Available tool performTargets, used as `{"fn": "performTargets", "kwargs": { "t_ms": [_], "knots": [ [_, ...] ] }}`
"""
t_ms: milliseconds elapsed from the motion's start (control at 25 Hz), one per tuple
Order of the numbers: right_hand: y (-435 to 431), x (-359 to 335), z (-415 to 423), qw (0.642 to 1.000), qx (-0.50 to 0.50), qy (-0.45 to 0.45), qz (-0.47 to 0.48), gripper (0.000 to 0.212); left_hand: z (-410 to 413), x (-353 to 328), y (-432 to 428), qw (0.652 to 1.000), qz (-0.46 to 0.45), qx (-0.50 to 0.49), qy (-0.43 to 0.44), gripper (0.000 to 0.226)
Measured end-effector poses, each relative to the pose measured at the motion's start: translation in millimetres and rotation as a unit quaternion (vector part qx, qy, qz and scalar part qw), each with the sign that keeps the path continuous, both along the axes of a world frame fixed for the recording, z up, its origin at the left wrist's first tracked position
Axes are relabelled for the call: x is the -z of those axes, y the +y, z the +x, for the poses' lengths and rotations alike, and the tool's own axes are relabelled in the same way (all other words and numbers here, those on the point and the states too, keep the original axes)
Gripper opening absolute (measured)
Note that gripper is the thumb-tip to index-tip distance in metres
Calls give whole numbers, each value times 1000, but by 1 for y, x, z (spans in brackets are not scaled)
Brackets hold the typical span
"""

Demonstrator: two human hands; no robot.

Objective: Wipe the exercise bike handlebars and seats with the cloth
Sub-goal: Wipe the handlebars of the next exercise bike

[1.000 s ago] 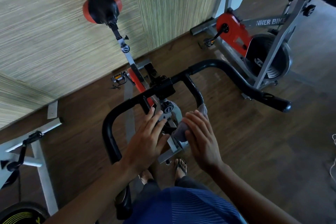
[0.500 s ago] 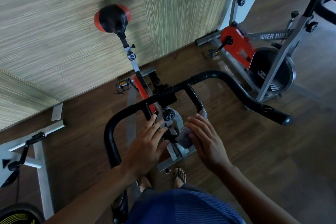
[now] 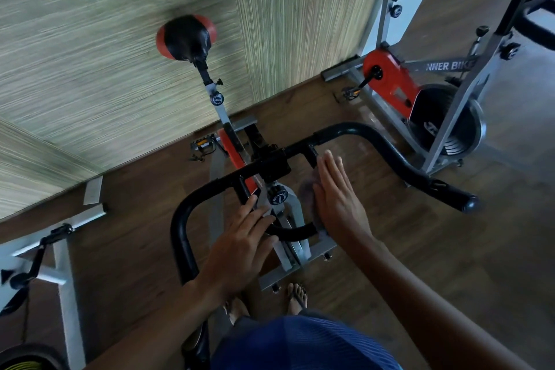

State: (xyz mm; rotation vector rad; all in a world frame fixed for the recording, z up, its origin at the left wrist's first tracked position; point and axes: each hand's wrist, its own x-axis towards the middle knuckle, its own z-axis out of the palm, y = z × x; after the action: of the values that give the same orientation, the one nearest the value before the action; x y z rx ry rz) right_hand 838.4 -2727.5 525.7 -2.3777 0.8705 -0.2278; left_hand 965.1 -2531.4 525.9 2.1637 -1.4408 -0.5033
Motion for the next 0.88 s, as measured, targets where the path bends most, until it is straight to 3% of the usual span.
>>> {"fn": "performTargets", "kwargs": {
  "t_ms": [200, 880],
  "knots": [
    [-25, -12, 40, 994, -17, 99, -39, 57, 0, 0, 0, 1000, -11, 9, -11, 52],
    [-36, -5, 53, 992, -57, 89, -64, 65, 1, 2, 0, 1000, -5, 3, -21, 56]
  ]
}}
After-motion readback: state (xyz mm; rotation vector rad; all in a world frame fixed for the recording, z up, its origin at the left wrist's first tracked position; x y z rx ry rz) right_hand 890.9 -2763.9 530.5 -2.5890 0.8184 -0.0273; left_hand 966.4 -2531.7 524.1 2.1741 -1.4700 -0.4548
